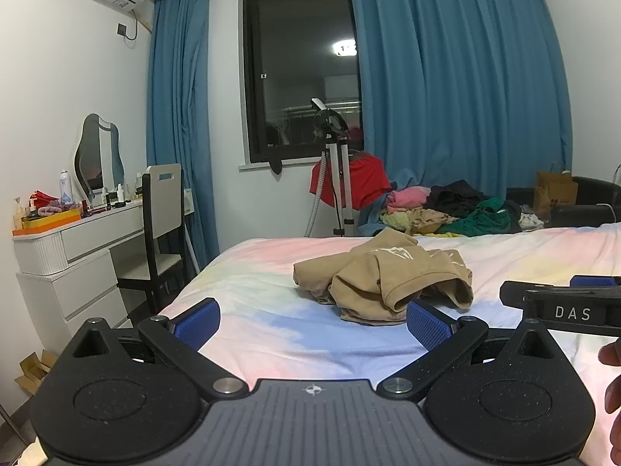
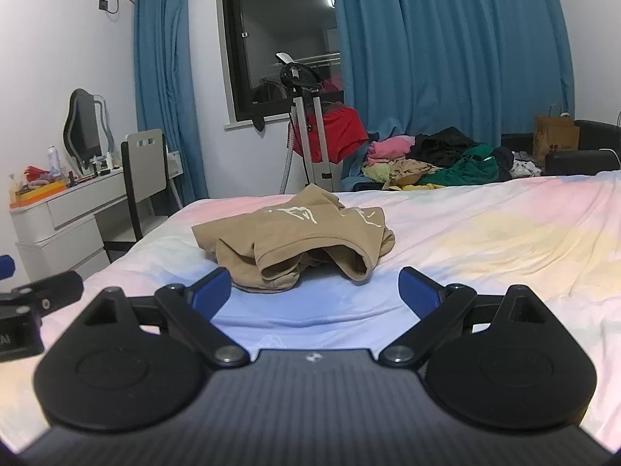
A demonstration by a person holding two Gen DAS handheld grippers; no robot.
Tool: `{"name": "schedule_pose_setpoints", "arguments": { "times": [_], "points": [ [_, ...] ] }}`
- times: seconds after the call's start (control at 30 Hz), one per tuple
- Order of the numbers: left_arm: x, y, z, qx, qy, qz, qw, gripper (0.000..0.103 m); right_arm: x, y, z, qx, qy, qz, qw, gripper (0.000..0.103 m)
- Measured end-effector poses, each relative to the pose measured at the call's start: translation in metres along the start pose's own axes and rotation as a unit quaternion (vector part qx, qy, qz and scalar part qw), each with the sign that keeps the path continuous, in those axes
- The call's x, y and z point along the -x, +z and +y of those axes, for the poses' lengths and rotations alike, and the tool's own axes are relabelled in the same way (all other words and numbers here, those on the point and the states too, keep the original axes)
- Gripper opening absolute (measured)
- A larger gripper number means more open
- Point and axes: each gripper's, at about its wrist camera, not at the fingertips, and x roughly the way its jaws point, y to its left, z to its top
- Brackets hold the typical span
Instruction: Fold clothes
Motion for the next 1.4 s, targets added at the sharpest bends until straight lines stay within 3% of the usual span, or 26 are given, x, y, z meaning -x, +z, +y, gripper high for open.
{"name": "schedule_pose_setpoints", "arguments": {
  "times": [1.4],
  "points": [
    [0.000, -0.002, 0.008, 0.037, 0.004, 0.003, 0.9993, 0.103, 0.002, 0.000, -0.003, -0.011, -0.005, 0.012, 1.000, 0.095]
  ]
}}
